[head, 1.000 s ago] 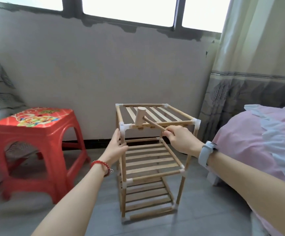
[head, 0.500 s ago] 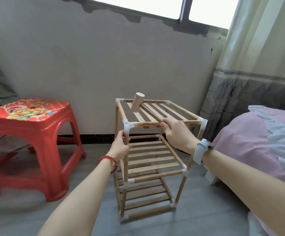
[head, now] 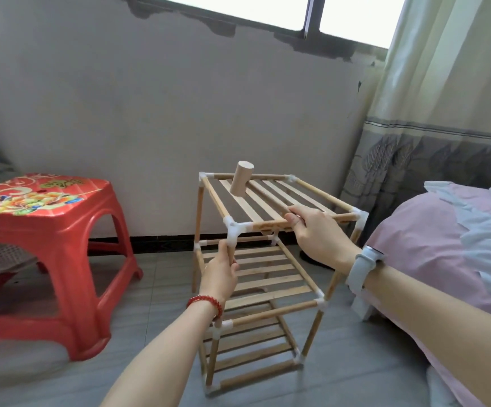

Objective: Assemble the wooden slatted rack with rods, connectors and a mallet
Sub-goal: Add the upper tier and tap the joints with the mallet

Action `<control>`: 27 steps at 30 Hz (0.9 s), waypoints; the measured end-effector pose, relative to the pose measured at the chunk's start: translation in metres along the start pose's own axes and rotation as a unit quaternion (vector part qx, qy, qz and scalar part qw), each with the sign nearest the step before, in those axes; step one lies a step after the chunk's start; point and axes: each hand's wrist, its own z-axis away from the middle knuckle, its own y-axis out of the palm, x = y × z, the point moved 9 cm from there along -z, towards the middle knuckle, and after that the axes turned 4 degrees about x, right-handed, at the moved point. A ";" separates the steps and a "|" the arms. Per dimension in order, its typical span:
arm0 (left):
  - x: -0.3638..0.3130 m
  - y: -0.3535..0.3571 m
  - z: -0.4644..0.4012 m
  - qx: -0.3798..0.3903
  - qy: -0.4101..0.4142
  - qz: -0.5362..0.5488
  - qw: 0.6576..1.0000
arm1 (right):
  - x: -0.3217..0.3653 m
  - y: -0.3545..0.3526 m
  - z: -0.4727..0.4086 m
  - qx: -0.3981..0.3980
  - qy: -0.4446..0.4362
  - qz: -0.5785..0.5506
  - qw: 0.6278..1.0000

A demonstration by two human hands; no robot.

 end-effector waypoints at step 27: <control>-0.025 -0.030 -0.030 -0.026 -0.080 0.321 0.943 | -0.066 0.019 -0.041 -0.053 0.046 0.102 0.992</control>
